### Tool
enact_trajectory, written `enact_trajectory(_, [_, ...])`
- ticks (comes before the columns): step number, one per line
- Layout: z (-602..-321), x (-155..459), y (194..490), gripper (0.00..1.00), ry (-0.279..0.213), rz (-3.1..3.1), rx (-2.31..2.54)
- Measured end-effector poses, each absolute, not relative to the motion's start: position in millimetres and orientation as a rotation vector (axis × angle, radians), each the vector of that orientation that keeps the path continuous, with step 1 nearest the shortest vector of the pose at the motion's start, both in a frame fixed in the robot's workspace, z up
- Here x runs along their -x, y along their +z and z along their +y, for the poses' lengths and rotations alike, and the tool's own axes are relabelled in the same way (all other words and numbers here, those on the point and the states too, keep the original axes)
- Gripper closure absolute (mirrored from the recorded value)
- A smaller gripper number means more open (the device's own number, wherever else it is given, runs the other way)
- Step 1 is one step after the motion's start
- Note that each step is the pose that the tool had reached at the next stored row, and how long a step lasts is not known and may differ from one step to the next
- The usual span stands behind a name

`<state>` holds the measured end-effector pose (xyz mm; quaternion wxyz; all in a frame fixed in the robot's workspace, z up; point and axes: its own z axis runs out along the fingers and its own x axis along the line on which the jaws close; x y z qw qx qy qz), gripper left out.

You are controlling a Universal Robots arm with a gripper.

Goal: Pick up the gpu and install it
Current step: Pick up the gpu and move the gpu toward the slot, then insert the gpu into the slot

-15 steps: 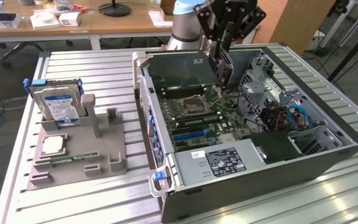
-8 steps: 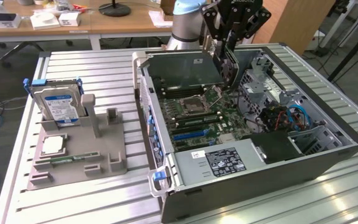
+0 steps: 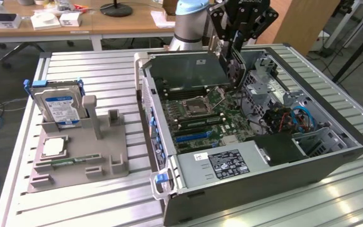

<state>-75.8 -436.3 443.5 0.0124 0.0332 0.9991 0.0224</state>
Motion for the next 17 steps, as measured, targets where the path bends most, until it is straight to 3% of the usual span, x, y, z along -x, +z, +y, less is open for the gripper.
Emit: enact_trajectory(17, [-436.2,75.7,443.5,0.74,0.07,3.115,-0.086])
